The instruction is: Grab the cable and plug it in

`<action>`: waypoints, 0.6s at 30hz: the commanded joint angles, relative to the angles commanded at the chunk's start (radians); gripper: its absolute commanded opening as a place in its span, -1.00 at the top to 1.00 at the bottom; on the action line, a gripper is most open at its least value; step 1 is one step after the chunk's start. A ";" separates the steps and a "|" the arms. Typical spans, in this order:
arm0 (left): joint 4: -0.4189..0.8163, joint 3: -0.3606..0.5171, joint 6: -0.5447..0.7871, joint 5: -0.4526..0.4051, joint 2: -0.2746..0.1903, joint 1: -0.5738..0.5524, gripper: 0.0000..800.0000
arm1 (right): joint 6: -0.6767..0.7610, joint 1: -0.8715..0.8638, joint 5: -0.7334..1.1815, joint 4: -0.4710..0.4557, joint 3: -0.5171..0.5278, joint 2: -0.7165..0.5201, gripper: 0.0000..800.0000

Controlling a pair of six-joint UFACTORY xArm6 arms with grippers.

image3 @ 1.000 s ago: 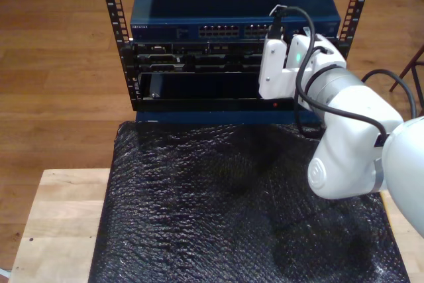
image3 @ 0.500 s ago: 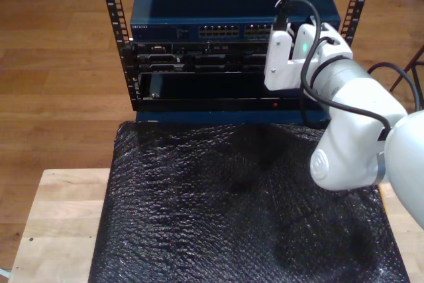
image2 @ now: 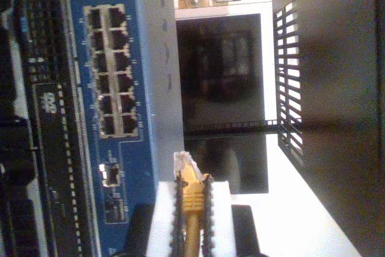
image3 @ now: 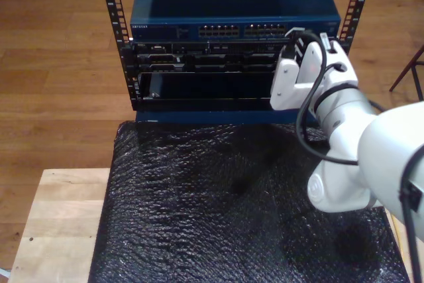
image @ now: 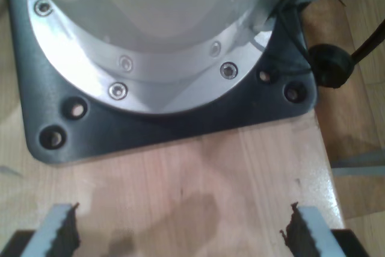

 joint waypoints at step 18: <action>0.000 0.000 0.000 0.000 0.000 0.000 -1.00 | -0.057 0.058 -0.130 0.143 -0.163 0.206 1.00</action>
